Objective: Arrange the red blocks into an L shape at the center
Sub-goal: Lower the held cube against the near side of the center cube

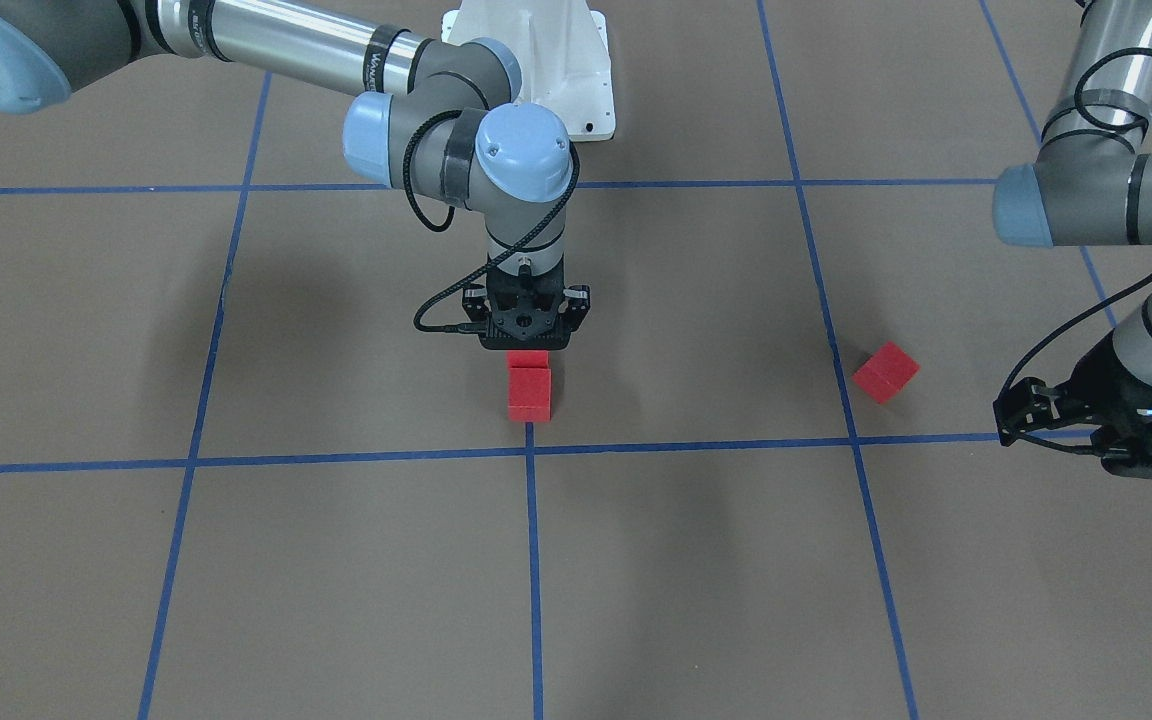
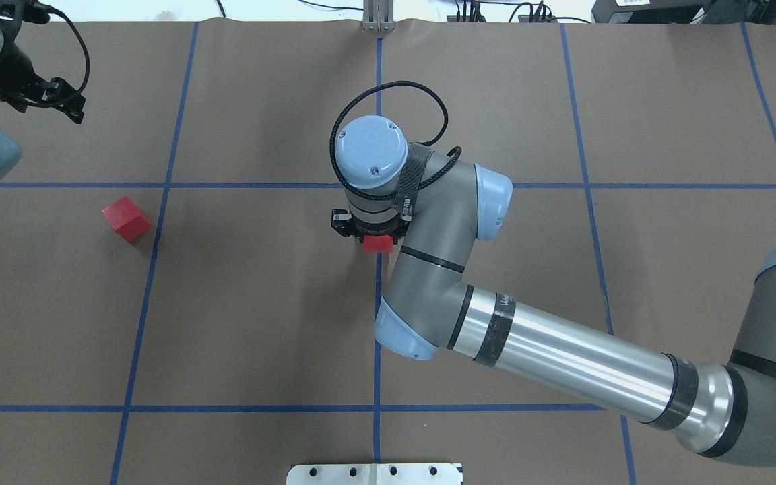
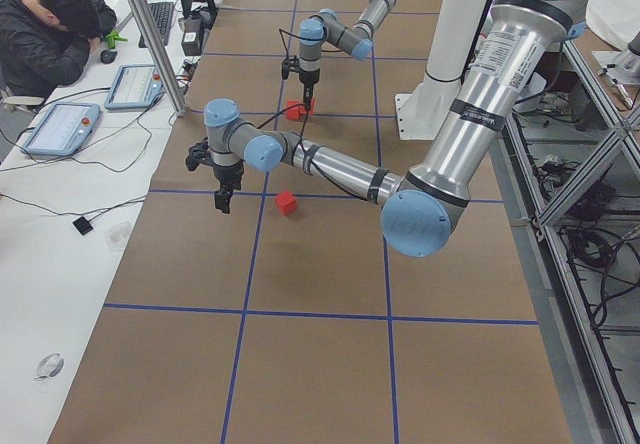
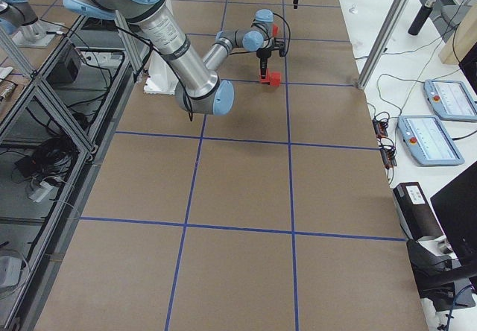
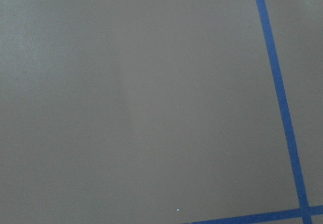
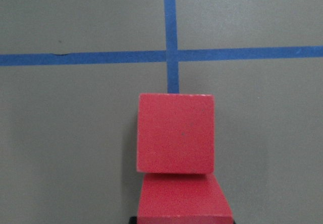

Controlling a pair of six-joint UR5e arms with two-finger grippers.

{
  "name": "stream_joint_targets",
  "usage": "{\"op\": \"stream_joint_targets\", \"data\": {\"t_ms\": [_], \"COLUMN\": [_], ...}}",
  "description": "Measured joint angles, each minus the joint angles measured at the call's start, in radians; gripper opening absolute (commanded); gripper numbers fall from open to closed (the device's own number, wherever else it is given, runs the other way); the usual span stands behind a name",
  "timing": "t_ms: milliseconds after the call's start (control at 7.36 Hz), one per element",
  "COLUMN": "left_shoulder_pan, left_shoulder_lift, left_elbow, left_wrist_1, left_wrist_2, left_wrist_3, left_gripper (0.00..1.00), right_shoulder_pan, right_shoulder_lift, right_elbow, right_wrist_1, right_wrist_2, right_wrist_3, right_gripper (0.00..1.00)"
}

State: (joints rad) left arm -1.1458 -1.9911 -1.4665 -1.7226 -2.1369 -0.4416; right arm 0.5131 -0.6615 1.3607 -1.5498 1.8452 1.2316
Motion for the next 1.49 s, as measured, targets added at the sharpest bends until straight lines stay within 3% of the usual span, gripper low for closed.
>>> {"op": "stream_joint_targets", "data": {"t_ms": [815, 1494], "left_shoulder_pan": [0.001, -0.002], "left_shoulder_lift": [-0.001, 0.0], "left_elbow": [-0.002, -0.007], "left_wrist_1": [0.0, 0.0], "left_wrist_2": [0.0, 0.0], "left_wrist_3": [0.0, -0.002], "left_gripper": [1.0, 1.0], "right_shoulder_pan": [0.012, 0.013], "right_shoulder_lift": [-0.003, 0.0], "right_elbow": [-0.002, -0.015], "right_wrist_1": [0.025, 0.025], "right_wrist_2": [-0.003, 0.047], "right_wrist_3": [0.001, 0.001], "right_gripper": [0.0, 0.0]}}
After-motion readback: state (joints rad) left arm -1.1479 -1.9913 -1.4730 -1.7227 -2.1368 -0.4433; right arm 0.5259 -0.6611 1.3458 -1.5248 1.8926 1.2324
